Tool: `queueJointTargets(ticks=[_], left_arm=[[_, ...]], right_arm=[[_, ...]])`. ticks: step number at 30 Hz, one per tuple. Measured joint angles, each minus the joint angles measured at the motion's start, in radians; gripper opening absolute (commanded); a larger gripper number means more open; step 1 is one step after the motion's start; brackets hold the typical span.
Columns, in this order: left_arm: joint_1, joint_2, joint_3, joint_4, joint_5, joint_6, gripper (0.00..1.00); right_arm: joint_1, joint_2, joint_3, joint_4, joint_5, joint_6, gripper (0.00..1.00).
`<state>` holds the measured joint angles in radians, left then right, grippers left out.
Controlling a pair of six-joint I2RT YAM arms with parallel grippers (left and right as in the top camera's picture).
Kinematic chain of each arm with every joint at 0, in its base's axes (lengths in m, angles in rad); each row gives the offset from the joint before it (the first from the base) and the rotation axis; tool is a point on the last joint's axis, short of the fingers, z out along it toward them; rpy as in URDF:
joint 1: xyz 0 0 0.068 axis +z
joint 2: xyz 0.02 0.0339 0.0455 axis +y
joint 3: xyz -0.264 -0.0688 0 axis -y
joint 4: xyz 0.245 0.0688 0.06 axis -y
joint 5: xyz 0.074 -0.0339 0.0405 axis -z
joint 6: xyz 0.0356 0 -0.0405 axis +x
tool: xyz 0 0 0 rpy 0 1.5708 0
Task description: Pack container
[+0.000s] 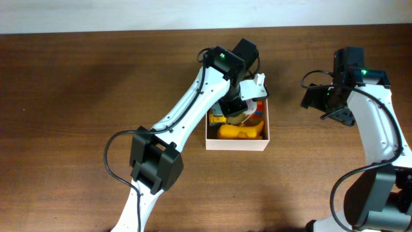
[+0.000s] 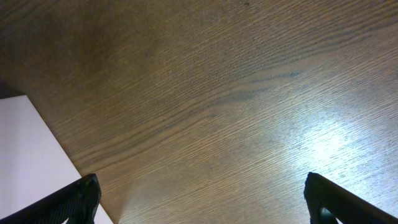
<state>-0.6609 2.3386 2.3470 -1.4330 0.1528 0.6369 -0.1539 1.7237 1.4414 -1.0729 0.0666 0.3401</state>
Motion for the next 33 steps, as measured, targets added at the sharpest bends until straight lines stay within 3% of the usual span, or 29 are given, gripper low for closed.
queueJointTargets(ticks=[13, 18, 24, 29, 33], left_arm=[[0.002, 0.000, 0.004, 0.000, 0.000, -0.003, 0.99], [0.024, 0.001, 0.091, -0.009, 0.000, -0.059, 0.99], [0.130, -0.013, 0.224, -0.026, -0.040, -0.228, 0.99], [0.307, -0.076, 0.236, -0.079, -0.138, -0.417, 0.99], [0.428, -0.103, 0.238, -0.149, -0.166, -0.469, 0.99]], right_arm=[[0.000, 0.000, 0.000, 0.000, 0.000, 0.000, 0.99], [0.000, 0.000, 0.000, 0.000, 0.000, 0.000, 0.99], [0.000, 0.000, 0.000, 0.000, 0.000, 0.000, 0.99], [0.000, 0.000, 0.000, 0.000, 0.000, 0.000, 0.99], [0.000, 0.000, 0.000, 0.000, 0.000, 0.000, 0.99]])
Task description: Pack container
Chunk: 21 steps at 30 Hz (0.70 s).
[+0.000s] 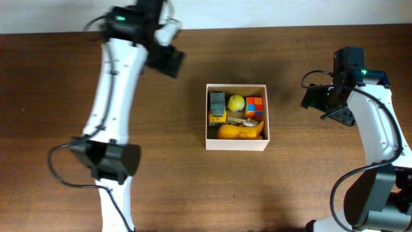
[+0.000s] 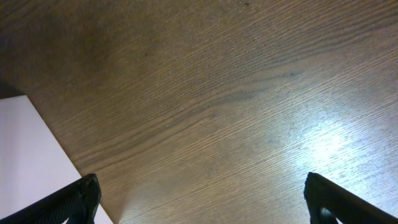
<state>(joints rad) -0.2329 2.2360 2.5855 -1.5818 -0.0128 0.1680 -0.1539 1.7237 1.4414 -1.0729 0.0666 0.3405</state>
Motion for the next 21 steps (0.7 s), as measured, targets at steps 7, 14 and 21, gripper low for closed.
queueJointTargets(ticks=[7, 14, 21], left_arm=[[0.130, -0.003, 0.001, -0.054, -0.015, -0.032, 0.99], [0.143, -0.003, 0.001, -0.054, -0.014, -0.035, 0.99], [0.143, -0.003, 0.001, -0.054, -0.014, -0.035, 0.99]], right_arm=[[0.000, 0.000, 0.000, 0.000, 0.000, 0.000, 0.99], [0.000, 0.000, 0.000, 0.000, 0.000, 0.000, 0.99], [0.000, 0.000, 0.000, 0.000, 0.000, 0.000, 0.99]])
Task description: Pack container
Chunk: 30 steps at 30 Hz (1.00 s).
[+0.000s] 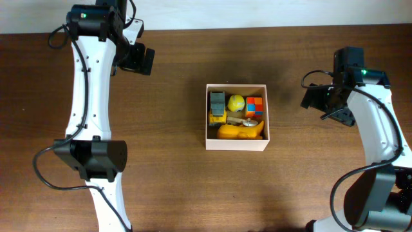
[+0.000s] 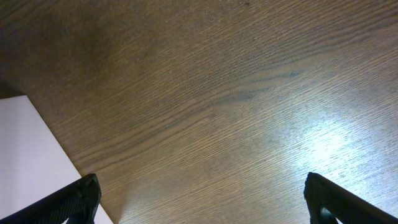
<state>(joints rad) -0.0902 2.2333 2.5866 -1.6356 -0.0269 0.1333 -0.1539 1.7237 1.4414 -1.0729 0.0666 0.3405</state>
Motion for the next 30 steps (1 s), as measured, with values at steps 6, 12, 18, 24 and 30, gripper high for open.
queueJointTargets(ticks=[6, 12, 18, 24, 30], left_arm=[[0.000, -0.005, 0.000, -0.011, -0.008, 0.001, 0.99], [0.000, -0.106, -0.006, 0.184, -0.007, 0.027, 0.99], [0.002, -0.375, -0.154, 0.372, 0.016, 0.090, 0.99], [0.063, -0.686, -0.549, 0.577, 0.072, 0.110, 0.99], [0.140, -0.972, -1.080, 0.904, 0.141, 0.114, 0.99]], right_arm=[[0.000, 0.000, 0.000, 0.000, 0.000, 0.000, 0.99], [0.000, 0.000, 0.000, 0.000, 0.000, 0.000, 0.99], [0.000, 0.000, 0.000, 0.000, 0.000, 0.000, 0.99], [0.000, 0.000, 0.000, -0.001, 0.000, 0.000, 0.99], [0.000, 0.000, -0.001, -0.001, 0.000, 0.000, 0.99]])
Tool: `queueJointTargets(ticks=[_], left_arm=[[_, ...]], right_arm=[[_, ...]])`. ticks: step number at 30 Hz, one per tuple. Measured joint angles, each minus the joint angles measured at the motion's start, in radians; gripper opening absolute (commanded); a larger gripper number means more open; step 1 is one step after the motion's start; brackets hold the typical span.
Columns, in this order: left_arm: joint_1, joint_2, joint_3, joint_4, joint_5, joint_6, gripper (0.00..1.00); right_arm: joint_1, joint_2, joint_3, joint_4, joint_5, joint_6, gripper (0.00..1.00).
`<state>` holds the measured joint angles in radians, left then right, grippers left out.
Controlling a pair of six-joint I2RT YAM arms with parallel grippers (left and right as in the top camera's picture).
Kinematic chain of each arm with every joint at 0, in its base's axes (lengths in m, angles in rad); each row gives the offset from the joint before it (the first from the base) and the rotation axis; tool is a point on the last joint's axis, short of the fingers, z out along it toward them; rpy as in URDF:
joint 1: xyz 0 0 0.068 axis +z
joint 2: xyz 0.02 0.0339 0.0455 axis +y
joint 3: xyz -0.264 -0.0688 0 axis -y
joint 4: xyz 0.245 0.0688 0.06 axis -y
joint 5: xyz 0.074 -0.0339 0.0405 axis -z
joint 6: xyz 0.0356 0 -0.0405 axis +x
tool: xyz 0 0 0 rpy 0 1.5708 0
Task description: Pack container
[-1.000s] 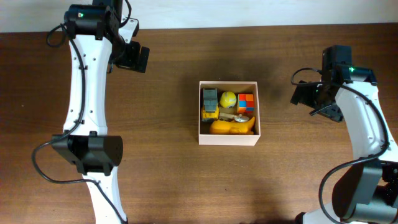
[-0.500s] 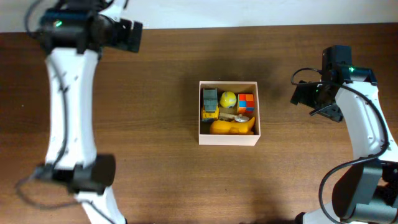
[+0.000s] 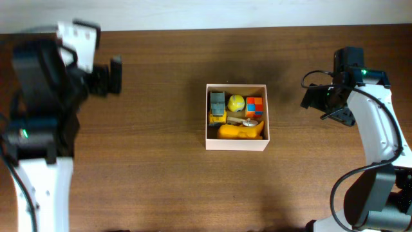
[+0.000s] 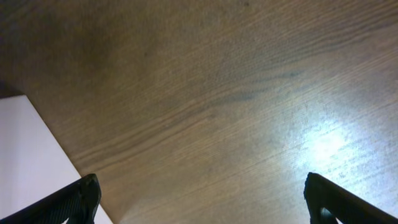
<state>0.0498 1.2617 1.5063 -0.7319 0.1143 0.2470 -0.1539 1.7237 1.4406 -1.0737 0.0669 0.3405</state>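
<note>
A white open box [image 3: 207, 138] stands mid-table. Inside lie a grey-and-yellow toy truck [image 3: 217, 106], a yellow ball [image 3: 236, 103], a coloured cube [image 3: 255, 106] and an orange toy [image 3: 241, 132]. My left gripper [image 3: 111, 77] is far left of the box, high and blurred, so its jaws cannot be read. My right gripper [image 3: 317, 98] hovers to the right of the box. The right wrist view shows this gripper [image 4: 202, 208] wide open over bare wood, with a corner of the box [image 4: 25, 162] at the left.
The brown wooden table [image 3: 161, 180] ends at a pale wall strip [image 3: 193, 13] along the back. My left arm [image 3: 38, 116] fills the far left edge of the overhead view. My right arm [image 3: 380, 135] runs down the right edge.
My left arm has swung from the back left of the table to the far left edge, and now looks larger and blurred. The right arm and the box contents are unchanged.
My left gripper was first down in the box among the toys. Then it was clear of the box at the back left, with the toys lying inside. Since then it has stood farther left at each moment. My right gripper stayed open and still.
</note>
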Motion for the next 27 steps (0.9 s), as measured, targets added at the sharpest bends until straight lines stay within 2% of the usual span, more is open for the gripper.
queueJointTargets(ticks=[5, 13, 19, 27], left_arm=[[0.014, -0.275, -0.461, 0.322, 0.046, 0.000, 0.99], [0.014, -0.612, -0.967, 0.667, 0.083, 0.001, 0.99], [0.014, -0.784, -1.214, 0.826, 0.110, 0.003, 0.99], [0.014, -0.984, -1.394, 0.877, 0.119, 0.004, 0.99]], right_arm=[[0.000, 0.000, 0.000, 0.001, 0.002, 0.000, 0.99], [0.000, 0.000, -0.001, 0.002, 0.003, 0.000, 0.99], [0.000, 0.000, -0.001, 0.001, 0.003, 0.000, 0.99], [0.000, 0.000, -0.001, 0.001, 0.003, 0.000, 0.99]])
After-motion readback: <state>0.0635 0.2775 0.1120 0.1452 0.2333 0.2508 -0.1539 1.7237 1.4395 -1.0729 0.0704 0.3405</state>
